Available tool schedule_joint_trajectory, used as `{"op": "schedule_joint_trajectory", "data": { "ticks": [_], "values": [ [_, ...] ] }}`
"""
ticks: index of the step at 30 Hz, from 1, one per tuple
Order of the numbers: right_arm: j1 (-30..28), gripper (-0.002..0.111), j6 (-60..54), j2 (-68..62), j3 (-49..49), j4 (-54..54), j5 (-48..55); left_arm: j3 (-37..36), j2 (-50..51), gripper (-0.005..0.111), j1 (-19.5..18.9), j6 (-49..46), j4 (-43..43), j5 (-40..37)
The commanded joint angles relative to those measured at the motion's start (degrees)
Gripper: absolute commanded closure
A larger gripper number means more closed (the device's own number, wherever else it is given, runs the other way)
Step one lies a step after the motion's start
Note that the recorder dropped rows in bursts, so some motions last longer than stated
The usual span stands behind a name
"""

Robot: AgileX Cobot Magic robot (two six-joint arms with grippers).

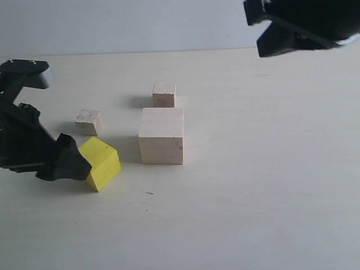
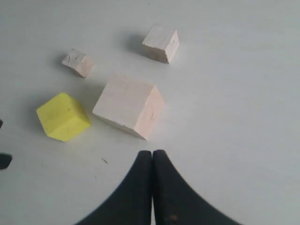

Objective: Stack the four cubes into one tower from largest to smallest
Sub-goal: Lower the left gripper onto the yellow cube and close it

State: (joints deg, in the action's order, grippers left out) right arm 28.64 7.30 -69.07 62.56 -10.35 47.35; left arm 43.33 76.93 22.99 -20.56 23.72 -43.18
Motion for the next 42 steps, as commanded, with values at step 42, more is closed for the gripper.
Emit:
{"op": "schedule_joint_trajectory", "data": {
  "ticks": [42],
  "values": [
    [0.0, 0.108, -3.3, 19.7, -10.3, -8.1, 4.8, 4.6, 22.3, 0.025, 0.4, -24.1, 5.6, 18.6]
  ]
}}
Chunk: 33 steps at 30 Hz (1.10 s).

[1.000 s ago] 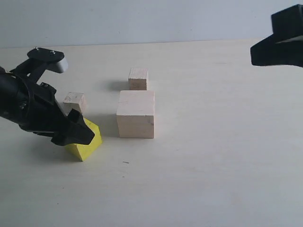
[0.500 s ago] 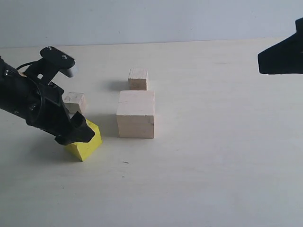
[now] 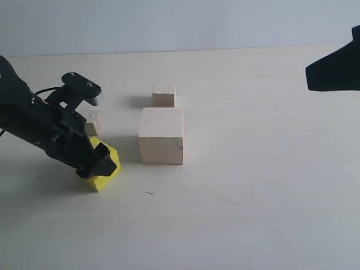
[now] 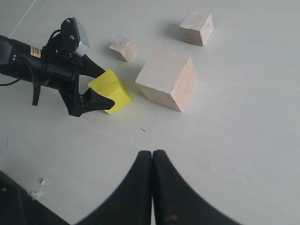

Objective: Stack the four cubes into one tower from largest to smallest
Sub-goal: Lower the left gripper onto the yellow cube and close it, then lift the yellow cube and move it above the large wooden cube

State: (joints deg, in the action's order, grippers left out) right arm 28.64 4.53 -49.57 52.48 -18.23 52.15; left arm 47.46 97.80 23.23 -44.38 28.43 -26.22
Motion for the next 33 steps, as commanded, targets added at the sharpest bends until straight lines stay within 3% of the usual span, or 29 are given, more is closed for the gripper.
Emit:
{"op": "schedule_joint_trajectory", "data": {
  "ticks": [1, 3, 5, 7, 8, 18, 23, 30, 33],
  "values": [
    [0.0, 0.108, -0.5, 0.2, -0.2, -0.2, 0.0, 0.7, 1.5, 0.028, 0.2, -0.2, 1.0, 1.7],
    [0.0, 0.108, -0.5, 0.2, -0.2, -0.2, 0.0, 1.5, 1.2, 0.044, 0.2, 0.1, 1.3, 1.2],
    [0.0, 0.108, -0.5, 0.2, -0.2, -0.2, 0.1, 2.5, 0.4, 0.066, 0.2, 0.3, 1.3, -0.9],
    [0.0, 0.108, -0.5, 0.2, -0.2, -0.2, 0.2, 3.9, -0.9, 0.099, 0.2, 0.3, 1.0, -4.9],
    [0.0, 0.108, -0.5, 0.2, -0.2, -0.3, 0.4, 4.6, -1.7, 0.106, 0.2, 0.0, 0.7, -6.6],
    [0.0, 0.108, 0.0, 2.4, -0.2, -0.3, 0.9, 21.5, -13.1, 0.107, 0.2, 5.4, -4.0, -24.7],
    [0.0, 0.108, 1.1, 3.5, -0.2, 0.2, 1.7, 31.0, -12.1, 0.107, 0.2, -4.2, -3.6, -31.6],
    [0.0, 0.108, 1.1, 3.6, -0.2, 0.2, 3.9, 41.9, -2.0, 0.107, 0.2, -13.7, -1.7, -42.8],
    [0.0, 0.108, 1.1, 3.6, -0.2, 0.2, 4.8, 45.6, 2.4, 0.107, 0.9, -18.6, -0.5, -43.7]
  ]
}}
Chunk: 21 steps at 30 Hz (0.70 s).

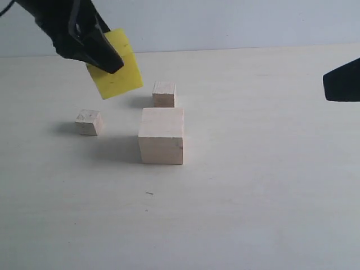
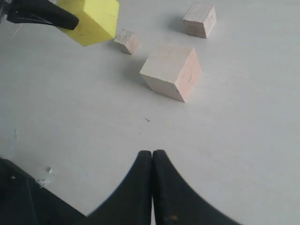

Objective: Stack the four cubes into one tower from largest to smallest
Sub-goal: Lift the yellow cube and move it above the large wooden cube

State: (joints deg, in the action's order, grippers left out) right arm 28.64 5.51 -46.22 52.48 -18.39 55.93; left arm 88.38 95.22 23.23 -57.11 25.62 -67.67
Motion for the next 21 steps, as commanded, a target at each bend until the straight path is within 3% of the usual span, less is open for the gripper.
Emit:
{"op": "schedule_joint_trajectory", "data": {
  "ticks": [1, 10, 21],
  "values": [
    [0.0, 0.108, 0.1, 0.2, -0.2, 0.3, 1.3, 5.7, 5.9, 0.107, 1.3, -7.0, 1.8, -2.3],
    [0.0, 0.108, 0.5, 0.2, -0.2, -1.3, 1.3, 9.8, 14.1, 0.107, 6.4, -10.7, -2.5, -2.3],
    [0.0, 0.108, 0.6, 0.2, -0.2, -1.6, 1.3, 9.8, 18.4, 0.107, 6.5, -16.5, -0.6, -2.0]
  ]
}}
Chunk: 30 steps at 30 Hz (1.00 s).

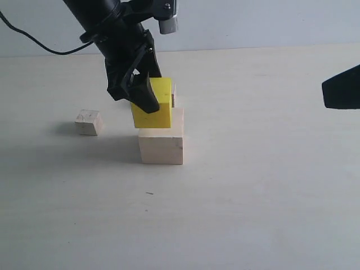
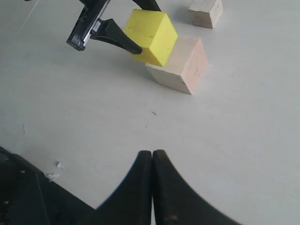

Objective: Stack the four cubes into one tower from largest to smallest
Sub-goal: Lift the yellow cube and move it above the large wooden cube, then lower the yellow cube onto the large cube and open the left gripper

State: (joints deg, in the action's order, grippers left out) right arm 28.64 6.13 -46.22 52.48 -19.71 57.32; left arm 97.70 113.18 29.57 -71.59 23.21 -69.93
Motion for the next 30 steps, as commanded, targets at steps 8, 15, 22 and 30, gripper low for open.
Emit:
{"op": "schedule_joint_trajectory", "data": {
  "ticks": [8, 15, 22, 30],
  "values": [
    [0.0, 0.108, 0.4, 0.2, -0.2, -0.9, -0.1, 0.5, 1.4, 0.107, 0.2, -3.6, 3.0, 4.0],
    [0.0, 0.108, 0.6, 0.2, -0.2, -1.3, -0.1, 2.1, 4.9, 0.107, 0.2, -3.6, 2.2, 4.4],
    [0.0, 0.108, 0.7, 0.2, -0.2, -1.3, 2.1, 3.9, 6.1, 0.107, 0.2, -2.7, 1.8, 3.5],
    [0.0, 0.108, 1.4, 0.2, -0.2, -1.3, 2.9, 3.9, 6.1, 0.107, 0.1, 0.1, -0.1, 0.9]
  ]
}}
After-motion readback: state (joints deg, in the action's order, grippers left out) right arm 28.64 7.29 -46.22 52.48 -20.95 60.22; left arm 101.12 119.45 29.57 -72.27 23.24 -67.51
